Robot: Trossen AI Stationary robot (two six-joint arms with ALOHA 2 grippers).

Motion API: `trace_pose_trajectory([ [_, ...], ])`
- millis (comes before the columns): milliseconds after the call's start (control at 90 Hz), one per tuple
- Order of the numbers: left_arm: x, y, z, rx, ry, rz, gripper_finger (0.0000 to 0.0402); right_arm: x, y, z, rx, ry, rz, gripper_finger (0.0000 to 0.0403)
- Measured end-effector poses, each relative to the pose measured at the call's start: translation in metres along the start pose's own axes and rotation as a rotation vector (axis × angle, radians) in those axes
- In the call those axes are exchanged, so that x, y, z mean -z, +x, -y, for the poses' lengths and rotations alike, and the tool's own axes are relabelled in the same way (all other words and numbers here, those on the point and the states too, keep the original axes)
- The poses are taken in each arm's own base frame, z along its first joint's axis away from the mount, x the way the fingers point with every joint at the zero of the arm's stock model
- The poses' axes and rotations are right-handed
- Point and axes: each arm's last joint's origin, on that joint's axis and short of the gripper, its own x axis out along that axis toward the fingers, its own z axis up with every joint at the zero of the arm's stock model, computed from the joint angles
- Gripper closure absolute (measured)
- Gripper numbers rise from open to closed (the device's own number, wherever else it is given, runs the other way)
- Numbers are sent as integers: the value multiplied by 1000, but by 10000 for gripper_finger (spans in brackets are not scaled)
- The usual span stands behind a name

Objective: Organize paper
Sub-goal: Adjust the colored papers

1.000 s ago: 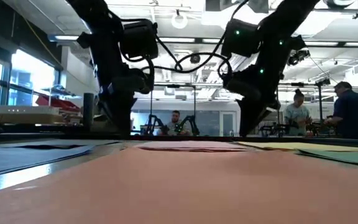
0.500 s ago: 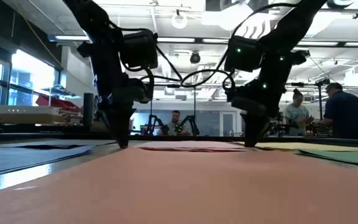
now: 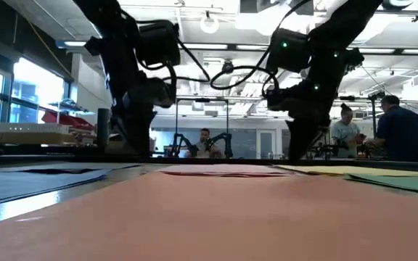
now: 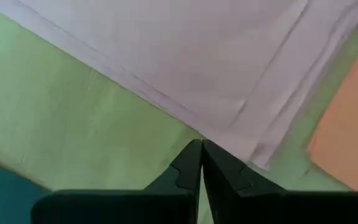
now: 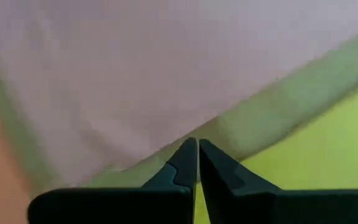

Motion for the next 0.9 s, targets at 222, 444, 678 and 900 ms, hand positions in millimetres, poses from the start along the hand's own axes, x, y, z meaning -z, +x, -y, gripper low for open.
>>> trace_pose_trajectory([
  [222, -7, 20, -16, -44, -6, -12, 402, -5, 21, 16, 53, 117, -29, 403],
  [444, -3, 25, -7, -57, 23, -16, 401, -6, 26, 5, -19, 76, -17, 403],
  [678, 4, 23, 9, -29, 47, -20, 401, -1, 23, -6, -43, 29, -23, 403],
  [900, 6, 18, 14, -42, 69, -68, 402, 3, 15, -7, 21, 21, -9, 403],
])
